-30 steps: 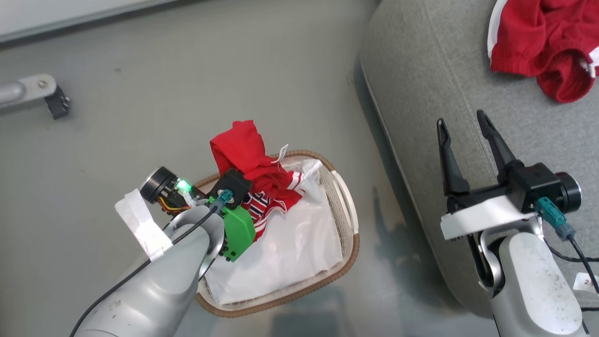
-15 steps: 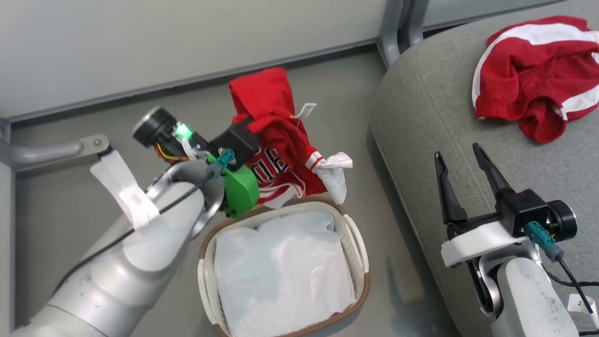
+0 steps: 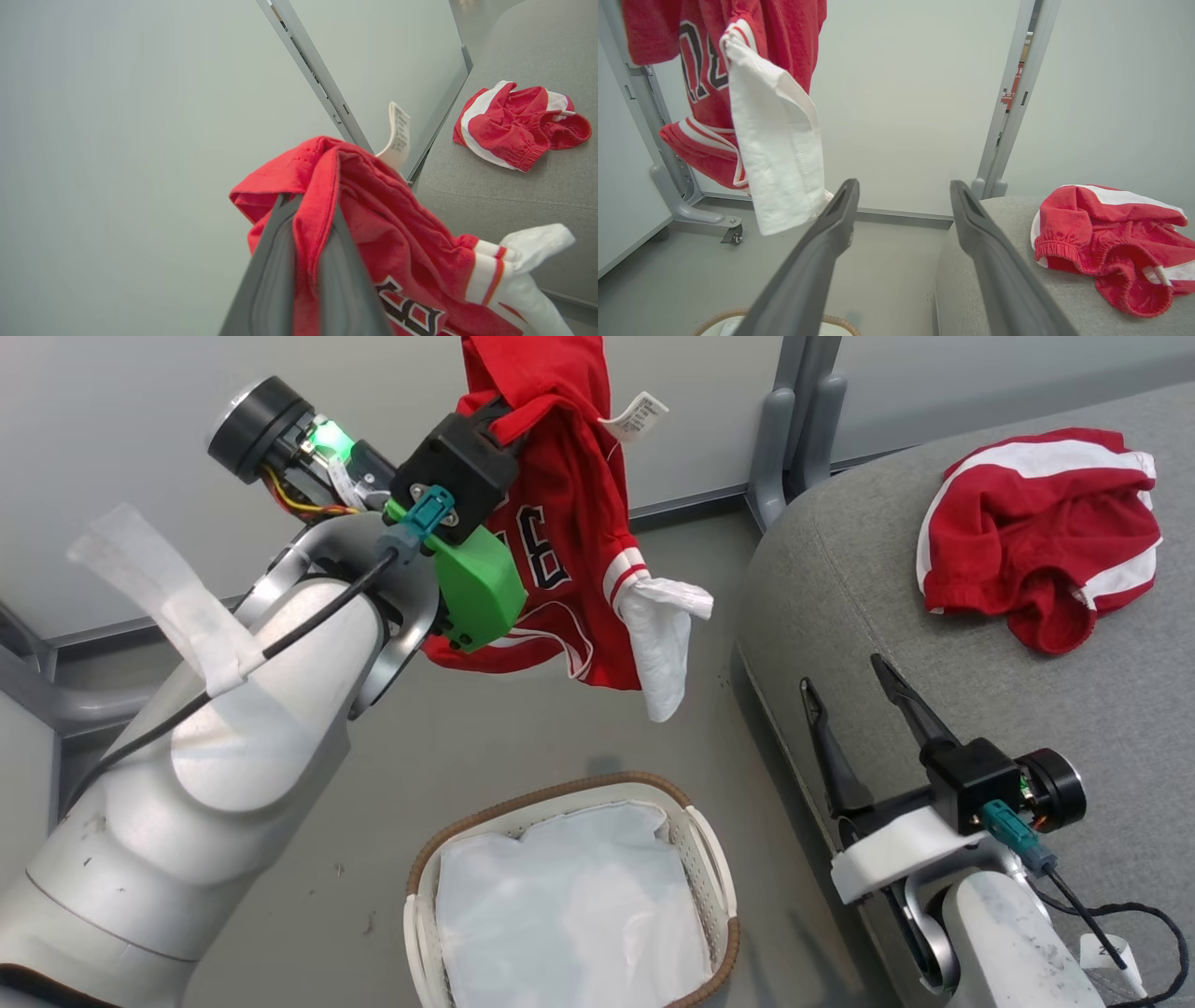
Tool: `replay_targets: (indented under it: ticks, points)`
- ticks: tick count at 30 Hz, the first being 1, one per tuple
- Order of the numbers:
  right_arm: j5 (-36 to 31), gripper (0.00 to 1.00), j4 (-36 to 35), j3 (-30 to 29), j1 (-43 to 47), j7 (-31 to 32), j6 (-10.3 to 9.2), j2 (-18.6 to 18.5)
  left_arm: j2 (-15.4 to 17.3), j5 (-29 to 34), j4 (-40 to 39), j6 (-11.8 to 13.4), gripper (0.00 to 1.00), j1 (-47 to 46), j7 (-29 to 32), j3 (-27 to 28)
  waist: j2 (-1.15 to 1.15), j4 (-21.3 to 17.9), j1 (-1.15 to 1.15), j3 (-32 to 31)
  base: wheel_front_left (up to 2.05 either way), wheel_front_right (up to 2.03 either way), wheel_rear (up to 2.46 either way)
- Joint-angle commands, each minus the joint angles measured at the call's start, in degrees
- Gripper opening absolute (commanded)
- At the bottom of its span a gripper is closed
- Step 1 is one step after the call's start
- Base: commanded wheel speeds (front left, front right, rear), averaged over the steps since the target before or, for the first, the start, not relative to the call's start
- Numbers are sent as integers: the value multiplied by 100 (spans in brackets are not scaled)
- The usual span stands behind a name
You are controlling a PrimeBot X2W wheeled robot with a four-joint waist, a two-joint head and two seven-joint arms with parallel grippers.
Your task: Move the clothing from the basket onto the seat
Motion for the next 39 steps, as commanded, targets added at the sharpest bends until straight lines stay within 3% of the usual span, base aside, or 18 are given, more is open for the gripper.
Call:
replay_targets:
  ticks: [1,12,32,33,34,35,39]
  points:
    - [-13,100,22,87,-81,-10,-8,-16,-11,-58,-71,44,0,-115,51,28,0,-6,0,-41,0,0,0]
    - [272,100,13,1030,-457,-9,-8,-18,-198,-124,-296,73,0,-255,299,-103,0,49,0,-150,0,0,0]
    - [97,100,790,1227,-1667,-9,-8,-17,-494,-335,-799,-8,0,-61,394,-524,0,386,0,-287,0,0,0]
    - [105,95,824,1229,-1694,-9,-8,-17,-495,-356,-816,-8,0,-34,384,-531,0,397,0,-292,0,0,0]
    - [122,66,860,1225,-1728,-9,-8,-17,-492,-377,-834,-4,0,-2,375,-543,0,410,0,-297,0,0,0]
    - [140,45,896,1223,-1762,-9,-8,-17,-491,-415,-850,-2,0,41,362,-551,0,420,0,-301,0,0,0]
    - [160,29,958,1191,-1873,-9,-8,-17,-470,-487,-873,4,0,190,352,-586,0,439,0,-308,0,0,0]
